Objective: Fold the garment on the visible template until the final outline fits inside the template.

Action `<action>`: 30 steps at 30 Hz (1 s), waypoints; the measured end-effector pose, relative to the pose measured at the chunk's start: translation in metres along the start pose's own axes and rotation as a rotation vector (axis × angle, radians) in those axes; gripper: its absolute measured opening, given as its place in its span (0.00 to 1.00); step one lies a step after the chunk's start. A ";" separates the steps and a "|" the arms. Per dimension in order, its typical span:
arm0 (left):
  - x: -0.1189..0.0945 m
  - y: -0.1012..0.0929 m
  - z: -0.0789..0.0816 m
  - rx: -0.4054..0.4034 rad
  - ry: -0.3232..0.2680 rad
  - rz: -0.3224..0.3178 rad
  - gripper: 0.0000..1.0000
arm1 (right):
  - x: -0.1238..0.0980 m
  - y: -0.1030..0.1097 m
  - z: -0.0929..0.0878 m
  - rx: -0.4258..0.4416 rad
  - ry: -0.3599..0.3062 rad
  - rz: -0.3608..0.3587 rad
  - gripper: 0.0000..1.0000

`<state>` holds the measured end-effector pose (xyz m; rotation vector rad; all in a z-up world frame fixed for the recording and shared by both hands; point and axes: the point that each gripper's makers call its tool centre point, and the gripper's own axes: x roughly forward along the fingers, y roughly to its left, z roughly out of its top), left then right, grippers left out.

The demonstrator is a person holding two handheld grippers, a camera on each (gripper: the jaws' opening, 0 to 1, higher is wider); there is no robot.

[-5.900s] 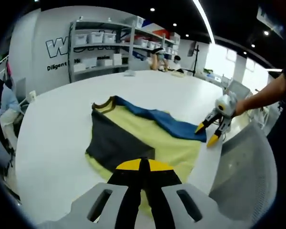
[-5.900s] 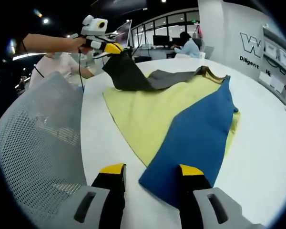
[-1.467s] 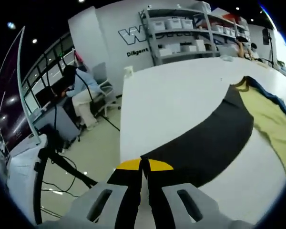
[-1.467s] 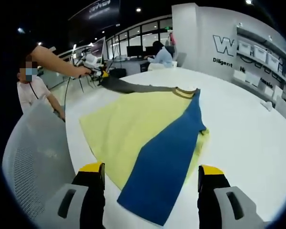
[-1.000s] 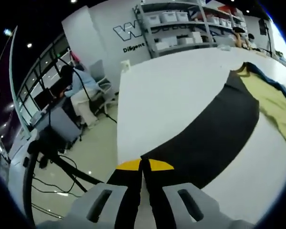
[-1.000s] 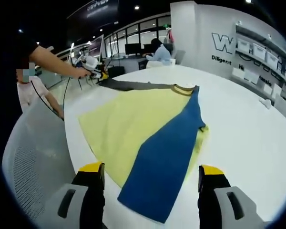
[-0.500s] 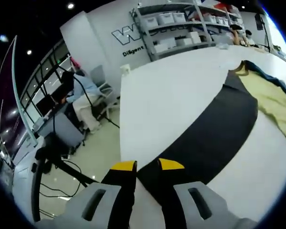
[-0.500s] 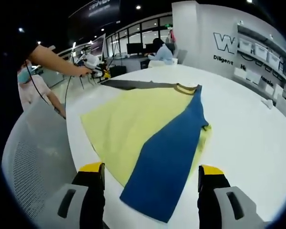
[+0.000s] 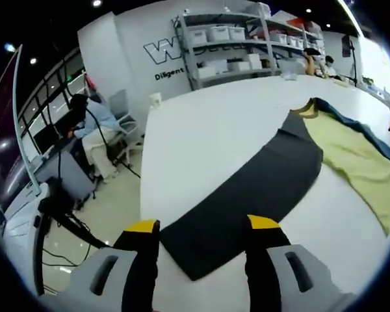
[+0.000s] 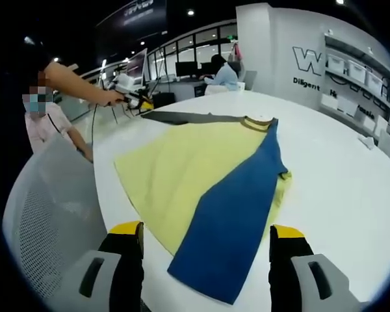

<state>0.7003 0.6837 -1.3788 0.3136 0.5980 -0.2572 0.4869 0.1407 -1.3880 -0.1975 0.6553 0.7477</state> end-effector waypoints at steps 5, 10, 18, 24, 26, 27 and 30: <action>-0.010 -0.012 0.002 0.023 -0.003 -0.028 0.65 | -0.001 0.002 0.000 -0.010 -0.007 0.006 0.76; -0.018 -0.027 0.010 0.024 -0.028 -0.079 0.72 | -0.002 0.003 -0.001 -0.013 -0.012 0.009 0.74; -0.034 -0.056 0.021 0.042 -0.058 -0.158 0.84 | -0.002 0.011 -0.008 -0.026 0.001 0.030 0.68; -0.045 -0.076 0.027 0.090 -0.071 -0.204 0.87 | -0.003 0.015 -0.011 -0.030 -0.001 0.043 0.64; -0.049 -0.082 0.028 0.094 -0.079 -0.221 0.88 | -0.003 0.017 -0.012 -0.037 0.005 0.047 0.61; -0.050 -0.085 0.028 0.097 -0.080 -0.226 0.89 | -0.002 0.018 -0.014 -0.039 0.008 0.051 0.59; -0.056 -0.098 0.027 0.104 -0.091 -0.250 0.90 | -0.002 0.020 -0.017 -0.044 0.015 0.059 0.58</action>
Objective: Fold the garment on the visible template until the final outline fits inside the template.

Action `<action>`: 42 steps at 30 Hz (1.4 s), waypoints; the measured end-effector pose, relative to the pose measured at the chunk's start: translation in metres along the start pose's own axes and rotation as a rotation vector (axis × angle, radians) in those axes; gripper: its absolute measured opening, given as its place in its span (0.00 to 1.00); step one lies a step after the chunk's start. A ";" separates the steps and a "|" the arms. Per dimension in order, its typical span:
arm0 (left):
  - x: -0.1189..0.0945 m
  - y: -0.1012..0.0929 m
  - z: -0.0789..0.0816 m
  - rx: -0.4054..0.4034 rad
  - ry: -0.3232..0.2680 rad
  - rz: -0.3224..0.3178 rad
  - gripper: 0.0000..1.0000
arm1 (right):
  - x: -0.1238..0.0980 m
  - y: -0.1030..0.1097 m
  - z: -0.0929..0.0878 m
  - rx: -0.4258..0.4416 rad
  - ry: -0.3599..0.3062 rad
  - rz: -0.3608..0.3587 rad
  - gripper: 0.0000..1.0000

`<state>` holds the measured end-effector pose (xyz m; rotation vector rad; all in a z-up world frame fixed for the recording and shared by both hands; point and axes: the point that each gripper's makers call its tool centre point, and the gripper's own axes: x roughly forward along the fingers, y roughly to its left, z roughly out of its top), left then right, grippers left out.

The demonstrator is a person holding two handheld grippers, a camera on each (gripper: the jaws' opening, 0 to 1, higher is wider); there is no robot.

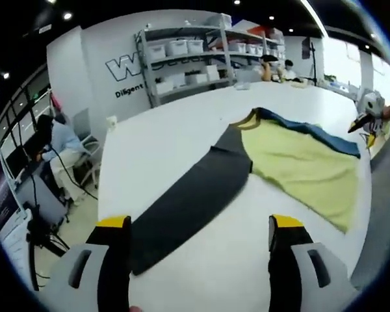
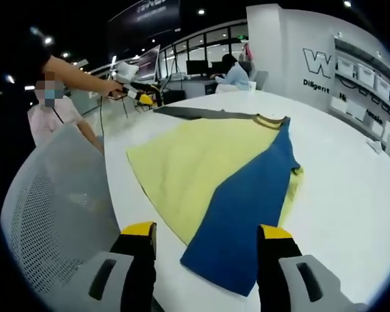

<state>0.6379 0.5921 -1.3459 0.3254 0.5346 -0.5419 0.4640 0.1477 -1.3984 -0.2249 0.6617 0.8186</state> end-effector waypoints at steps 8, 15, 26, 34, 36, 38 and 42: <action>-0.005 -0.034 0.000 0.031 -0.022 -0.037 0.96 | -0.001 0.002 -0.002 -0.003 0.003 0.013 0.55; -0.013 -0.059 0.002 0.039 -0.037 -0.081 0.98 | -0.001 0.000 -0.002 -0.012 0.009 0.020 0.52; -0.014 -0.101 -0.018 0.076 -0.002 -0.151 0.99 | 0.001 0.004 -0.013 -0.007 0.032 0.029 0.49; -0.011 -0.123 -0.019 0.080 -0.006 -0.187 0.99 | -0.002 0.002 -0.018 -0.011 0.045 0.031 0.47; -0.011 -0.127 -0.017 0.084 -0.008 -0.194 0.99 | -0.003 0.001 -0.018 -0.014 0.047 0.030 0.46; -0.011 -0.131 -0.016 0.085 -0.010 -0.204 0.99 | -0.004 0.001 -0.020 -0.014 0.052 0.033 0.44; -0.013 -0.146 -0.016 0.102 -0.014 -0.245 0.99 | -0.005 0.002 -0.027 -0.028 0.071 0.039 0.37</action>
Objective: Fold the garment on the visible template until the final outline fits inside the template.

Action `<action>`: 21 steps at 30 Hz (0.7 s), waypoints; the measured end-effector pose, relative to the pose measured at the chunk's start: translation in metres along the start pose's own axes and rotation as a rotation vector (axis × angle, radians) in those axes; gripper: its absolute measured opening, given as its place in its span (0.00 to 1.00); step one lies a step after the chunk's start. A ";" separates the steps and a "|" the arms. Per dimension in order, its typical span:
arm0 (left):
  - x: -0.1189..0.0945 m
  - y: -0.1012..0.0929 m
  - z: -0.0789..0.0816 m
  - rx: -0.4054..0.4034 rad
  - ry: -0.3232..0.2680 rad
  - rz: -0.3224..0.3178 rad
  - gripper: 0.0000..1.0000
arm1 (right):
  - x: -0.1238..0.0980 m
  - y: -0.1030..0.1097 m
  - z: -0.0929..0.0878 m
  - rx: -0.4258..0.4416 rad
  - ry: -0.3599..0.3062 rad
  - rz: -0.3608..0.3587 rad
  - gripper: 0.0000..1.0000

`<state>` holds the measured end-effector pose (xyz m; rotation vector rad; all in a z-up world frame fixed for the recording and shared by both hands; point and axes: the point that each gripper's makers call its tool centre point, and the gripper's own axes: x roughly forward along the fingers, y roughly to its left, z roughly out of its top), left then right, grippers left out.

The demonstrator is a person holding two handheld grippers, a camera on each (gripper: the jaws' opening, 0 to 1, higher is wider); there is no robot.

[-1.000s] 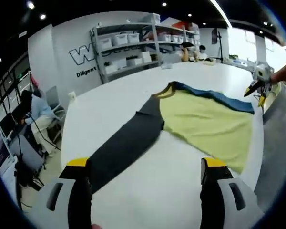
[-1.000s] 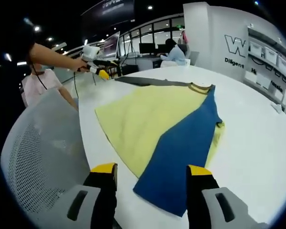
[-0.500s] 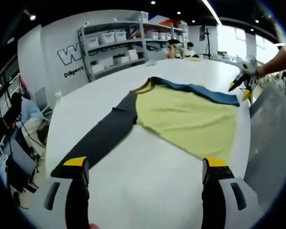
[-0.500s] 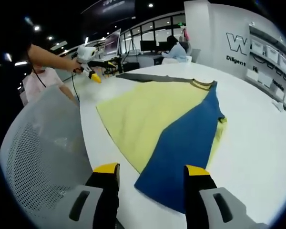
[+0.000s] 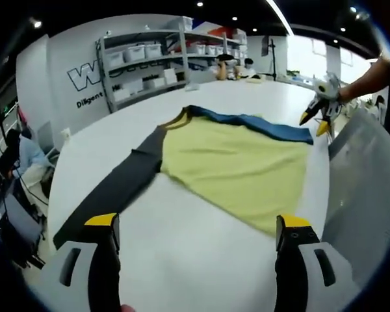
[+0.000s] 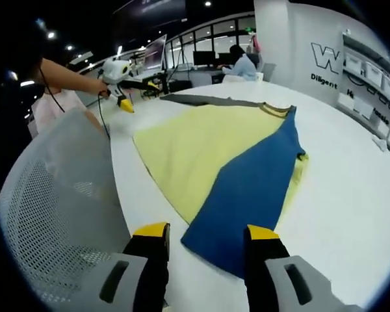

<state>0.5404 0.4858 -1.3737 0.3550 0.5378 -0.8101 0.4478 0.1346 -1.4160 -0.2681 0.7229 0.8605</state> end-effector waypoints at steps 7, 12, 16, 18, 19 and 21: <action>0.003 -0.022 0.002 0.015 -0.001 -0.058 0.99 | 0.004 0.007 -0.007 -0.048 0.028 0.013 0.29; 0.005 -0.032 0.004 0.024 -0.006 -0.091 0.99 | 0.009 0.014 -0.010 -0.107 0.056 0.031 0.25; 0.005 -0.033 0.007 0.019 -0.023 -0.097 0.99 | 0.013 0.017 -0.015 -0.164 0.089 0.038 0.19; 0.005 -0.034 0.008 0.028 -0.026 -0.103 0.99 | 0.015 0.016 -0.015 -0.199 0.098 0.032 0.13; 0.005 -0.034 0.008 0.033 -0.026 -0.106 0.99 | 0.016 0.015 -0.017 -0.212 0.106 0.030 0.11; 0.005 -0.033 0.007 0.044 -0.019 -0.108 0.99 | 0.017 0.015 -0.017 -0.224 0.117 0.027 0.08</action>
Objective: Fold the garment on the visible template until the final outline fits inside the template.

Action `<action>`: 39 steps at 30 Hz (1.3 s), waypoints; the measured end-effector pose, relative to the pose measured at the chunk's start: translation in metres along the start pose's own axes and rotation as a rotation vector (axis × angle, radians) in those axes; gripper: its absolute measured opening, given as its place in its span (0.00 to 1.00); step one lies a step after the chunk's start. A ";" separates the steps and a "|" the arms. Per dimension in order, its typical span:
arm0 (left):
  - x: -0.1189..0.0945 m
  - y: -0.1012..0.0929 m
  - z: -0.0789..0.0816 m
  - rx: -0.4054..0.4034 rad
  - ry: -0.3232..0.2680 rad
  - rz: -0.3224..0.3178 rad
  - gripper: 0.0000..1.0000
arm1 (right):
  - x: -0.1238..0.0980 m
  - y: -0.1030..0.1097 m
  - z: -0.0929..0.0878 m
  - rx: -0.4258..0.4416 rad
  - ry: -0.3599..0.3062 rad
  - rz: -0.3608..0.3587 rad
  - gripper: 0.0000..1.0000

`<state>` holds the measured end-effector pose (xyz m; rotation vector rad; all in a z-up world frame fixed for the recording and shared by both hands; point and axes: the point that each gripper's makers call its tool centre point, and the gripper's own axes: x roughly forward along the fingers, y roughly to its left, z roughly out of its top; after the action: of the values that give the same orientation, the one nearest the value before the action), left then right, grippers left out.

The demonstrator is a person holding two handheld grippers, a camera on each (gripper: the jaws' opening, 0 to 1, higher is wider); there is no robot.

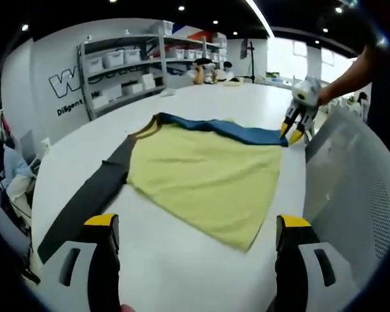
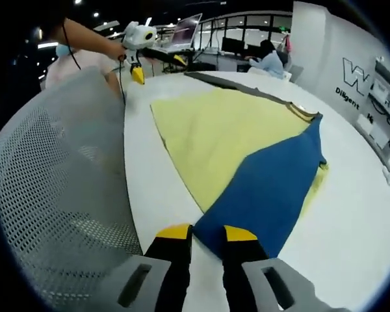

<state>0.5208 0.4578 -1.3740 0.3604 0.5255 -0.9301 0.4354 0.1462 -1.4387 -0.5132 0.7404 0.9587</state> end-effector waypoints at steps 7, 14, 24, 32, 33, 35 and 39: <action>-0.001 0.006 0.003 -0.011 -0.008 0.015 0.99 | 0.001 -0.004 -0.003 -0.065 0.026 -0.020 0.00; 0.000 0.002 0.002 -0.012 -0.001 0.011 0.98 | -0.008 -0.012 0.002 -0.061 0.011 -0.033 0.00; 0.005 0.000 0.006 -0.001 -0.001 0.002 0.98 | -0.022 -0.027 0.006 0.195 -0.108 -0.092 0.21; 0.005 0.003 0.005 0.002 0.003 0.001 0.98 | -0.024 -0.053 -0.025 0.287 -0.027 -0.206 0.18; 0.005 0.003 0.005 0.002 0.004 0.001 0.98 | -0.023 -0.054 -0.026 0.291 -0.027 -0.209 0.18; 0.005 0.002 0.005 0.002 0.004 -0.001 0.97 | -0.023 -0.055 -0.029 0.306 -0.018 -0.212 0.18; 0.006 0.000 0.005 0.005 0.005 -0.004 0.97 | -0.023 -0.055 -0.031 0.325 -0.009 -0.213 0.13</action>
<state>0.5250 0.4518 -1.3732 0.3661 0.5287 -0.9350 0.4649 0.0857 -1.4377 -0.2951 0.7979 0.6264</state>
